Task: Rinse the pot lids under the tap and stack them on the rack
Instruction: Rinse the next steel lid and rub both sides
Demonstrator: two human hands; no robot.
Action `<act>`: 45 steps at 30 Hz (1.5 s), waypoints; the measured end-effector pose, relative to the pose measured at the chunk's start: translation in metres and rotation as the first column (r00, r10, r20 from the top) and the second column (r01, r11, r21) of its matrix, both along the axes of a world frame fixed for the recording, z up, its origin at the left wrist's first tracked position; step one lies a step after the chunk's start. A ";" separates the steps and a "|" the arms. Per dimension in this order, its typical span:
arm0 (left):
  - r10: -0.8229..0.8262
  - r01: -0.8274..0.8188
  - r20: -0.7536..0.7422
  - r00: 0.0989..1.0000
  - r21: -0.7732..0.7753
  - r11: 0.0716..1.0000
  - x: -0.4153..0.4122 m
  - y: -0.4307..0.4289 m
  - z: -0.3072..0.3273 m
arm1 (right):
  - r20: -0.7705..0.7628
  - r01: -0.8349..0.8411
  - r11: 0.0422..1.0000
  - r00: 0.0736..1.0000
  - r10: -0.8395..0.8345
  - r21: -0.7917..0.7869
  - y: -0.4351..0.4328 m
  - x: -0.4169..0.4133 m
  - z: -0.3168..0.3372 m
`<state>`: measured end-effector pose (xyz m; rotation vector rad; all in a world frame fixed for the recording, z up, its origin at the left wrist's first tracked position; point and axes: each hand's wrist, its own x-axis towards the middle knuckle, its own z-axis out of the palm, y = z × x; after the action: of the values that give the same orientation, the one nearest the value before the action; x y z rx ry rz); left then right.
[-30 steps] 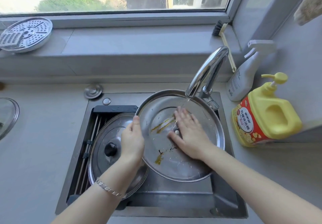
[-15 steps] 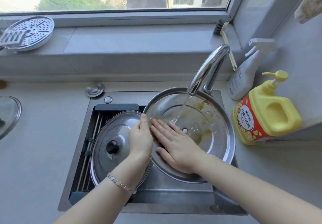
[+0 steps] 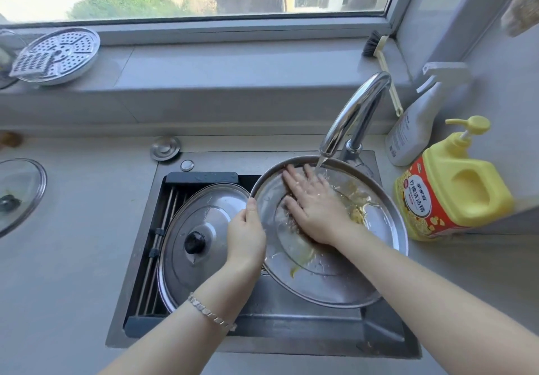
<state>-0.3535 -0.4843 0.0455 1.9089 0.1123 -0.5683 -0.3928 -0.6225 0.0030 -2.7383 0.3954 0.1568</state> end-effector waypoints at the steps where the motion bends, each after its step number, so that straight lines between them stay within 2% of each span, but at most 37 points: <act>1: 0.013 -0.014 0.006 1.000 0.022 1.000 0.002 0.003 0.001 | -0.029 0.067 0.998 0.997 -0.067 -0.013 -0.008 -0.001 -0.002; 7: 0.079 -0.088 0.164 0.983 0.049 0.995 0.021 0.006 0.009 | -0.116 0.410 0.911 0.904 -0.412 -0.046 -0.001 -0.029 -0.006; 11: 0.026 -0.038 0.170 0.985 0.072 0.997 0.009 0.001 0.008 | -0.068 0.502 0.865 0.862 -0.502 -0.027 -0.004 -0.021 -0.004; 13: 0.007 -0.018 0.160 0.987 0.067 0.998 0.006 0.001 0.005 | -0.032 0.450 0.892 0.892 -0.452 -0.037 -0.006 -0.014 0.000; 16: -0.068 0.063 0.075 0.995 0.067 0.996 -0.005 -0.005 -0.003 | 0.019 0.221 0.975 0.975 -0.222 0.017 0.012 0.002 0.007; 20: 0.002 -0.003 0.035 0.999 0.025 1.000 -0.008 -0.011 -0.005 | 0.056 0.020 0.997 0.998 -0.024 0.079 0.036 0.006 0.009; 23: 0.087 -0.087 0.001 0.996 -0.032 0.996 0.004 -0.009 -0.008 | 0.108 -0.316 0.930 0.948 0.300 0.190 0.051 -0.014 0.009; 25: 0.095 -0.094 0.006 0.995 -0.038 0.995 0.008 -0.008 -0.010 | 0.141 -0.425 0.882 0.904 0.403 0.205 0.053 -0.022 0.007; 27: 0.099 -0.098 0.001 0.995 -0.049 0.994 0.007 -0.009 -0.010 | 0.140 -0.427 0.897 0.901 0.410 0.117 0.043 -0.018 0.005; 31: 0.008 -0.011 0.063 0.998 0.041 0.999 0.001 -0.011 -0.008 | 0.021 -0.067 0.997 0.997 0.068 -0.036 -0.002 0.003 0.009; 33: -0.001 -0.002 0.096 0.995 0.038 0.999 0.001 -0.012 -0.005 | 0.046 -0.005 0.996 0.999 0.009 -0.090 -0.004 0.004 0.010; 34: 0.008 -0.010 0.099 0.995 0.026 1.000 0.002 -0.014 -0.004 | 0.061 -0.043 0.997 0.997 0.047 -0.068 0.004 0.002 0.011; 37: 0.074 -0.073 0.056 0.996 -0.017 0.997 0.007 -0.017 -0.003 | 0.126 -0.308 0.946 0.947 0.295 0.102 0.042 -0.010 0.012; 40: 0.092 -0.090 0.062 0.994 -0.023 0.996 0.011 -0.014 -0.003 | 0.146 -0.388 0.917 0.916 0.374 0.087 0.041 -0.018 0.016; 42: 0.071 -0.076 0.168 0.983 0.022 0.997 0.016 -0.011 0.004 | 0.170 -0.409 0.912 0.899 0.403 0.003 0.030 -0.029 0.011; 45: -0.080 0.022 0.383 0.920 0.152 0.988 0.024 -0.008 0.022 | 0.103 -0.312 0.949 0.944 0.314 -0.039 0.008 -0.050 -0.004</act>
<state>-0.3297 -0.4923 0.0672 2.1362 -0.1587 -0.2087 -0.4431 -0.6145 -0.0007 -2.7988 -0.0715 0.0854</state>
